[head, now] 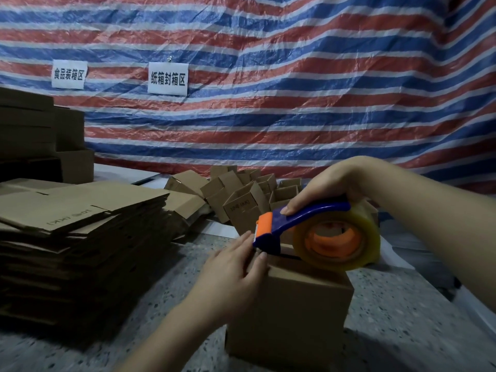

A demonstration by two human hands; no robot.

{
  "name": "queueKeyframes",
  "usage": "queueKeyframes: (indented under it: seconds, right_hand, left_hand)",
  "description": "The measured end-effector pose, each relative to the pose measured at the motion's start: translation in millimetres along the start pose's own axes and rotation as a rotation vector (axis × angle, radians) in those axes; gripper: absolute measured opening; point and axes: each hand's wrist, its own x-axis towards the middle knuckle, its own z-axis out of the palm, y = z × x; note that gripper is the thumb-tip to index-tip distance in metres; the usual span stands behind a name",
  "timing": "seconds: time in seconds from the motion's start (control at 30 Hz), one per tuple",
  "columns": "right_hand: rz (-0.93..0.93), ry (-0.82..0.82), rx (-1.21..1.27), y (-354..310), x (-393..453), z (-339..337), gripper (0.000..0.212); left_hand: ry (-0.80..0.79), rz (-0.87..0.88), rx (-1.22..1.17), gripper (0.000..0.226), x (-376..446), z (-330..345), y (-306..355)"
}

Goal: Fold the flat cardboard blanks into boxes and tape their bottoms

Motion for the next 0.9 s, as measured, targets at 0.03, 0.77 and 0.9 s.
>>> queueKeyframes:
  seconds: [0.03, 0.77, 0.9]
  right_hand:
    - [0.003, 0.002, -0.009, -0.8, 0.4, 0.2, 0.074]
    - [0.126, -0.012, -0.051, 56.7, 1.3, -12.2, 0.083]
    - [0.132, -0.018, -0.071, 51.8, 4.0, -12.4, 0.090]
  left_hand:
    - [-0.010, -0.005, 0.044, 0.053, -0.4, 1.1, -0.7]
    - [-0.025, 0.053, 0.396, 0.095, 4.1, -4.9, -3.2]
    - [-0.053, 0.068, 0.472, 0.077, 10.1, -10.2, -0.4]
